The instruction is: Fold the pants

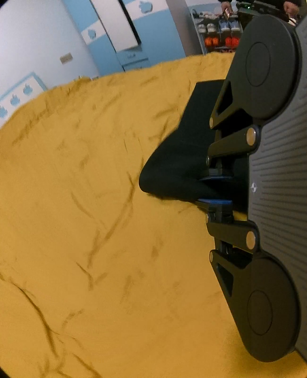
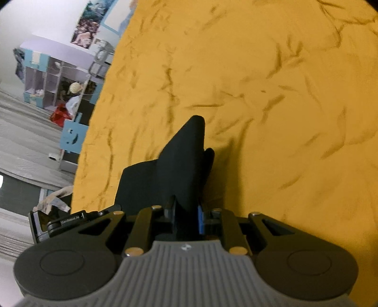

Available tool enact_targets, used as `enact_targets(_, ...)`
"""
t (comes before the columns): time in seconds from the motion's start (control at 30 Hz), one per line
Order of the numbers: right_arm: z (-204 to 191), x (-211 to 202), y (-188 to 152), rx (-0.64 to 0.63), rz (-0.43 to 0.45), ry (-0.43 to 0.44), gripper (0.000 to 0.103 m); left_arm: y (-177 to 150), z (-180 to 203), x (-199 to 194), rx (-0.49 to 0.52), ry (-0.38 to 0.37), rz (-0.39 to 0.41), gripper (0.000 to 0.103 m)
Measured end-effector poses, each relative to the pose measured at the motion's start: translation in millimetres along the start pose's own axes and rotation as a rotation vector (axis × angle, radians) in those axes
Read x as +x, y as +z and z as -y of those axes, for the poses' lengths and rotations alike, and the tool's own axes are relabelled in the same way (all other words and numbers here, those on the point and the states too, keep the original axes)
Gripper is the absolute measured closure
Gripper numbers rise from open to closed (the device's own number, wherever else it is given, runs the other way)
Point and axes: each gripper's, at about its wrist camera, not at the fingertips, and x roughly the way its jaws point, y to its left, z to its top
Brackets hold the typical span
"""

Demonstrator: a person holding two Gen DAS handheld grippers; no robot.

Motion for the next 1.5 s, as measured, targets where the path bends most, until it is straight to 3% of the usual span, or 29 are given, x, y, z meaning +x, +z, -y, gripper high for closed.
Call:
enact_targets(0.2, 19, 19, -2, -0.004, -0.01, -0.023, 0.089, -5, -13, 7, -0.006, -0.011, -0.016, 0.085)
enact_targets(0.3, 7, 16, -3, -0.08, 0.006, -0.058, 0.084, -1, -10, 0, 0.022, -0.003, -0.018, 0.082)
enact_targets(0.43, -16, -1, 4, -0.223, 0.077, -0.172, 0.075, 8, 7, -27, 0.112, 0.069, 0.065, 0.081)
enact_targets(0.53, -31, -6, 15, -0.269, 0.137, -0.182, 0.075, 15, 21, -36, 0.139, 0.024, 0.109, 0.081)
enact_targets(0.63, -42, 8, 28, -0.299, 0.151, -0.16, 0.083, 17, 32, -25, 0.164, 0.018, 0.131, 0.082)
enact_targets(0.77, -44, 39, 32, -0.354, 0.126, -0.257, 0.092, 18, 38, 1, 0.193, 0.08, 0.119, 0.083)
enact_targets(0.83, -40, 48, 35, -0.35, 0.121, -0.275, 0.092, 18, 36, 15, 0.194, 0.149, 0.104, 0.084)
enact_targets(1.0, -37, 52, 35, -0.372, 0.129, -0.309, 0.094, 19, 34, 20, 0.186, 0.154, 0.089, 0.083)
enact_targets(1.2, -56, 29, 20, -0.457, 0.183, -0.425, 0.081, 4, 53, -9, 0.325, 0.222, 0.111, 0.083)
enact_targets(1.37, -83, 6, -15, -0.56, 0.192, -0.41, 0.063, -33, 78, -43, 0.467, 0.247, 0.155, 0.083)
enact_targets(1.5, -104, -7, -55, -0.638, 0.206, -0.43, 0.055, -65, 90, -64, 0.489, 0.247, 0.183, 0.083)
